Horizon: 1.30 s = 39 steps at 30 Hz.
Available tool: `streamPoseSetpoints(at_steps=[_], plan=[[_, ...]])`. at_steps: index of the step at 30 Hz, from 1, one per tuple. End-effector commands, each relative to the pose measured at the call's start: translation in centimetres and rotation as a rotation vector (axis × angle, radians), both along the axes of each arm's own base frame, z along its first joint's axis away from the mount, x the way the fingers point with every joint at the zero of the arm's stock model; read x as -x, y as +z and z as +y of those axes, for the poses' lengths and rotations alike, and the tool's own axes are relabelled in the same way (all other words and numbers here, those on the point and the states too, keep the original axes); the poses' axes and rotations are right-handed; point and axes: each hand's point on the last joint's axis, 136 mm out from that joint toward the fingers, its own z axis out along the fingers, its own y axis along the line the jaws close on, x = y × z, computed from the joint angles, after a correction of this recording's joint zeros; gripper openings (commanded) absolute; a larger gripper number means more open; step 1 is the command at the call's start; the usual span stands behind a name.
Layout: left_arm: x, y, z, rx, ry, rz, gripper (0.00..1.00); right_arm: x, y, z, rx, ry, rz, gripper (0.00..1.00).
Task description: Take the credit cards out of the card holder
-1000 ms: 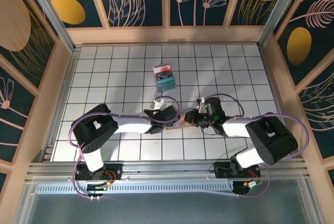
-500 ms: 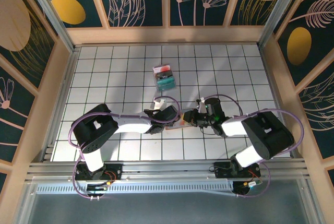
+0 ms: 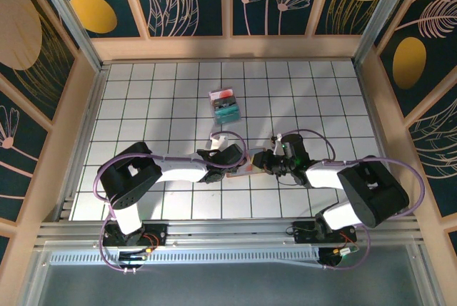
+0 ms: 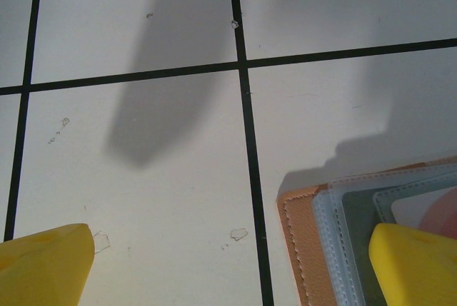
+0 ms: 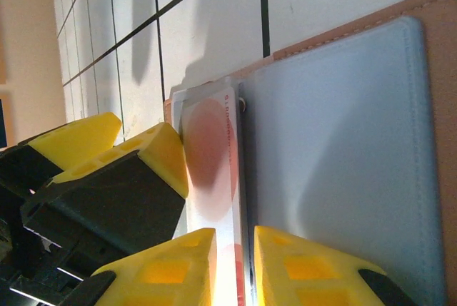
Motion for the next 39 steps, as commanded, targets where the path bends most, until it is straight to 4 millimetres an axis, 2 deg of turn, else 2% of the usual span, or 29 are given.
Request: streamPoseSetpoints(at_steps=[1,14,26,34,39], plan=[[3.8,-5.0,4.6,-0.213,-0.037,0.200,0.99,0.0,-0.7,-0.1,0.011,0.004,0.009,0.22],[3.8,-5.2,4.4,-0.206,-0.039,0.207,0.99,0.0,-0.2,1.0,-0.062,0.042,0.002,0.21],[4.1,-5.4,4.7,-0.212,-0.036,0.212,0.99,0.0,0.0,1.0,-0.077,0.038,-0.002,0.07],[4.0,-5.4,4.8,-0.217,-0.034,0.209,0.99,-0.3,0.2,0.1,-0.063,0.010,-0.011,0.00],[4.0,-5.3,4.9,-0.224,-0.035,0.209,0.99,-0.4,0.0,-0.9,-0.041,-0.016,-0.010,0.00]])
